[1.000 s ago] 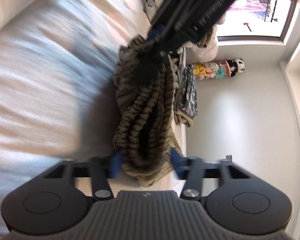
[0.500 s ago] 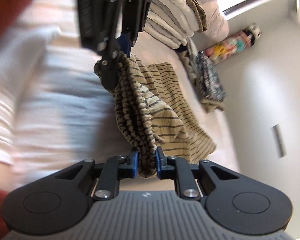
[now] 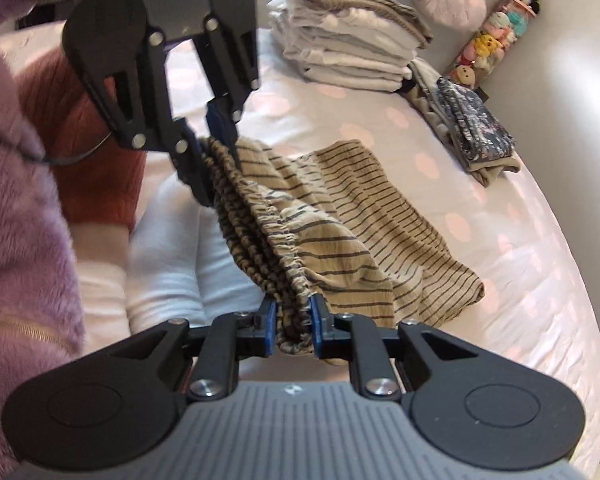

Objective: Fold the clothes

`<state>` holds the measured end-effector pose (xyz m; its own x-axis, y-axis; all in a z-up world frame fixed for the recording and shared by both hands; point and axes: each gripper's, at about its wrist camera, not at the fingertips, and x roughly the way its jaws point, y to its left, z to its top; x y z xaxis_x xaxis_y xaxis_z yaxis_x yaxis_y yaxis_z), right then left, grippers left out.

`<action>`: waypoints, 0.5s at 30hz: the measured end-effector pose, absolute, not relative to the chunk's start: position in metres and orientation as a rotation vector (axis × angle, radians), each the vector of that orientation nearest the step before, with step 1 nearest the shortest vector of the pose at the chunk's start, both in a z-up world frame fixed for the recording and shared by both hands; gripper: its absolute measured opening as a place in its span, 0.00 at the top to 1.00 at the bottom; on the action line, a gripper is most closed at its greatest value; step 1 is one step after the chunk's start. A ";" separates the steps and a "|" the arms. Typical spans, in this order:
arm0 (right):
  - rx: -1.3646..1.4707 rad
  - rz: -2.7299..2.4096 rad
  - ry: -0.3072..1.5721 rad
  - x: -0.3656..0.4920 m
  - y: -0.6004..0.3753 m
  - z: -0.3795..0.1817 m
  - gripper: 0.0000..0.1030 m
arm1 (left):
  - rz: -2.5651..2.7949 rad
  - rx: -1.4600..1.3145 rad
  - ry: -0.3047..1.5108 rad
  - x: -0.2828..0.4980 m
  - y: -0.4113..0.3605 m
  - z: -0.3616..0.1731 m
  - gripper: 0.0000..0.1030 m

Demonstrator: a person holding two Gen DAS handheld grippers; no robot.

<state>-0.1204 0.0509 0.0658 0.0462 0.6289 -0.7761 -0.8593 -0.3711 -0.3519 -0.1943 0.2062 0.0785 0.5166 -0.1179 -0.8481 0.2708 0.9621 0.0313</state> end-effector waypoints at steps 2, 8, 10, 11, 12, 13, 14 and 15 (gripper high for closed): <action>-1.095 1.597 0.290 -0.111 0.066 0.074 0.81 | -0.219 0.149 0.996 -0.187 0.218 0.086 0.83; -1.034 1.562 0.301 -0.079 0.120 0.098 0.81 | -0.152 0.145 0.968 -0.156 0.257 0.115 0.82; -1.026 1.551 0.318 -0.068 0.143 0.101 0.81 | -0.134 0.134 0.975 -0.141 0.275 0.118 0.80; -1.027 1.547 0.330 -0.063 0.154 0.101 0.81 | -0.124 0.129 0.978 -0.134 0.284 0.120 0.80; -1.026 1.543 0.344 -0.057 0.166 0.099 0.81 | -0.110 0.126 0.984 -0.126 0.294 0.119 0.79; -1.025 1.538 0.357 -0.051 0.178 0.098 0.81 | -0.097 0.123 0.990 -0.119 0.304 0.118 0.78; -1.020 1.532 0.372 -0.045 0.190 0.095 0.80 | -0.087 0.118 0.997 -0.111 0.314 0.116 0.78; -1.015 1.528 0.390 -0.039 0.203 0.090 0.80 | -0.078 0.113 1.005 -0.103 0.324 0.113 0.78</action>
